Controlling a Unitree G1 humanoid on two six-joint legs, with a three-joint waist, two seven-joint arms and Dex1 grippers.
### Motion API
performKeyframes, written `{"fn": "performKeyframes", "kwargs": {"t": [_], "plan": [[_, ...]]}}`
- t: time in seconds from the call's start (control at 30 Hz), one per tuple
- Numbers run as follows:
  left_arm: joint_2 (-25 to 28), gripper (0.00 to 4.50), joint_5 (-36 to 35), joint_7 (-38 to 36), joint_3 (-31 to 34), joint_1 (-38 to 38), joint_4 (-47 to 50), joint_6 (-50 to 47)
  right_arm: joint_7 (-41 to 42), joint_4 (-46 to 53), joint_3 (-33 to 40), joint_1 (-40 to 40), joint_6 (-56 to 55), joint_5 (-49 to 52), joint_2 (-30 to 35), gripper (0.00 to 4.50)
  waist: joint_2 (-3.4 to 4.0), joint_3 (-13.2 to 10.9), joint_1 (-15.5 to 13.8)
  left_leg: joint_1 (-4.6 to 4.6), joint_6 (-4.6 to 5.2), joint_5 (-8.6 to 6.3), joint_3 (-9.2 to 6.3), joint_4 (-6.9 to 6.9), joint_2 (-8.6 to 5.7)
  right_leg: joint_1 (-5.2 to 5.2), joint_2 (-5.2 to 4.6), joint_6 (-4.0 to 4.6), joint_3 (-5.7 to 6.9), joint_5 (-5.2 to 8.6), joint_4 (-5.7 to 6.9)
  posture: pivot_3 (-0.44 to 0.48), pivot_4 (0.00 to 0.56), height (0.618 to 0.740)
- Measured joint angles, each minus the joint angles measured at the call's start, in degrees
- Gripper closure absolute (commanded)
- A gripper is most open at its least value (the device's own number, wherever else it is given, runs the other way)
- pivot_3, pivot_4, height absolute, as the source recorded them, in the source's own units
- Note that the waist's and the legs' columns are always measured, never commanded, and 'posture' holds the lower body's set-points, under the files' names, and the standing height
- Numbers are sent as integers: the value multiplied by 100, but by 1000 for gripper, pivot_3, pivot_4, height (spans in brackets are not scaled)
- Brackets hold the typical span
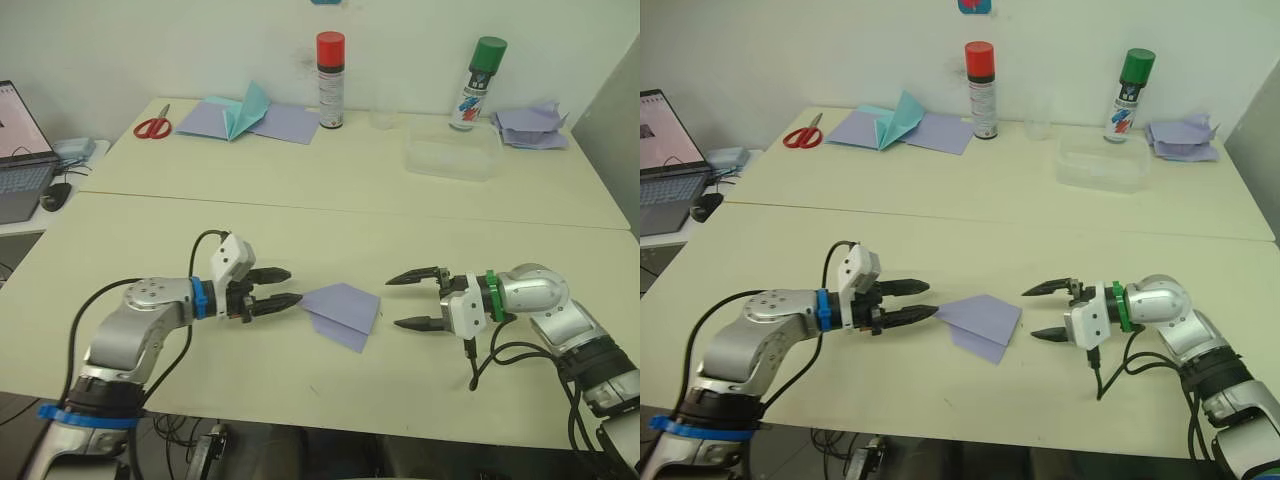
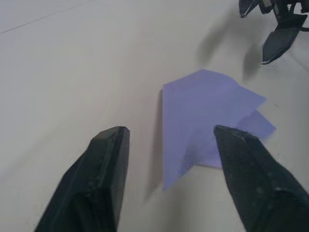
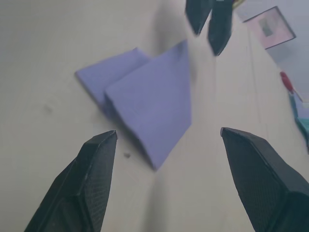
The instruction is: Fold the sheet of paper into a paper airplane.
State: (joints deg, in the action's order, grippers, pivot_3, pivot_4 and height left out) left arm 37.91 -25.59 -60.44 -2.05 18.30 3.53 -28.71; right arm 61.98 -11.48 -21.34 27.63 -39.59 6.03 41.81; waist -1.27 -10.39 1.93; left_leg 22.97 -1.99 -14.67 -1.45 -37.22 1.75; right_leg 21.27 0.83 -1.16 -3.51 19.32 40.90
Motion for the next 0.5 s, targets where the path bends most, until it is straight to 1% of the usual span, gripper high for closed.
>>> {"fn": "performKeyframes", "kwargs": {"t": [0.1, 0.2, 0.3, 0.5], "plan": [[-123, 3501, 31, -11, -96, 74, -26, 19, -138, 557, 38, -196, 598, 62, -167, 911, 0, 0, -12, 0, -1, 0, -2, -1, -2, -2, -1, 0, 1, 0, 0, 0, 150, 740], [-127, 4473, 241, -33, -391, 48, -100, 89, -248, 903, 63, -339, 1021, 57, -256, 911, 0, 0, -11, 0, -1, 0, 1, -3, -6, -3, -2, 0, -3, 0, -1, 0, 150, 740], [-126, 4473, 582, 0, -693, 7, -361, 164, -333, 1163, 120, -459, 1367, 46, -326, 911, 0, 0, -9, -1, 0, 0, 1, -5, -6, -3, -1, 0, -3, 0, 0, 0, 150, 740], [-105, 4473, 835, -4, -778, -29, -366, 411, -353, 1501, 207, -622, 2156, 51, -420, 911, 1, 1, -13, -6, 0, 0, 0, -5, -6, -9, -1, 0, -3, 0, 0, 0, 150, 740]]}}
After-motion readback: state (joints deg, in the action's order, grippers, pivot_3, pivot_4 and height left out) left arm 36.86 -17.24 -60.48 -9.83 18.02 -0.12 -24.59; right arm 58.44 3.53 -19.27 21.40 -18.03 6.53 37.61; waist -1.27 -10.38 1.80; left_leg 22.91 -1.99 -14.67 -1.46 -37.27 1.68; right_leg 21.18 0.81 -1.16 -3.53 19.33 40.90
